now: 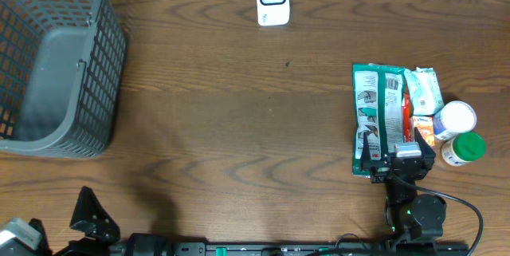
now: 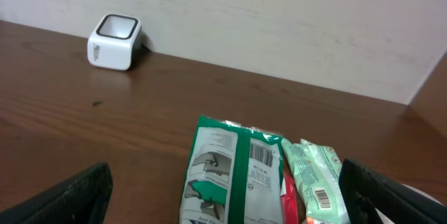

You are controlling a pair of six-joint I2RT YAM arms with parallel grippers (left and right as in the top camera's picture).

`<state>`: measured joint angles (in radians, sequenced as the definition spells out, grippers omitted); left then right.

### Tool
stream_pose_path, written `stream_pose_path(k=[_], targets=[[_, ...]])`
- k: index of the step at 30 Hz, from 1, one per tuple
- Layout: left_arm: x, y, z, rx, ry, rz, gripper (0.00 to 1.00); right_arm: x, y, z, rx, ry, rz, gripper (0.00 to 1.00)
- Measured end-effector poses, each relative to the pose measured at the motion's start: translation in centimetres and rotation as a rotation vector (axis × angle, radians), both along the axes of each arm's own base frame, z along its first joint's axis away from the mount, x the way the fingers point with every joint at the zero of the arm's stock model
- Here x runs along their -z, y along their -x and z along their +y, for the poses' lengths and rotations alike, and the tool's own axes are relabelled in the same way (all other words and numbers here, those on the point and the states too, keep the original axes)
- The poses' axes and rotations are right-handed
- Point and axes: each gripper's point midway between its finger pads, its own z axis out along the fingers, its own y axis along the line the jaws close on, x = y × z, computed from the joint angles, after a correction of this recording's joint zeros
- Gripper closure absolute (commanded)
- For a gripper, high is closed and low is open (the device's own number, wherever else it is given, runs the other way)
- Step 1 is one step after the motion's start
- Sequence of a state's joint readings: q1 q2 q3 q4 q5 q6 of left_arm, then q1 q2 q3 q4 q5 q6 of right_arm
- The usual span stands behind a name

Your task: Scan the item barcode

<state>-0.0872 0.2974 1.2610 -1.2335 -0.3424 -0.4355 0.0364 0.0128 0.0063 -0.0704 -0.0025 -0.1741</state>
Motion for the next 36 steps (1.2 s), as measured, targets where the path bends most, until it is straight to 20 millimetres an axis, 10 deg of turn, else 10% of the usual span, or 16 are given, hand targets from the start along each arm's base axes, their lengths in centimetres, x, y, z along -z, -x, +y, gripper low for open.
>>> stream_pose_path(k=[26,36], targets=[[1.2,-11.2,-2.2,0.076,0.165,-0.701,0.02,0.0,0.0,0.0,0.0,0.0,0.0,0.01],[9.5,-15.0,-3.2,0.115,0.172,-0.615,0.02,0.0,0.0,0.0,0.0,0.0,-0.001,0.01]])
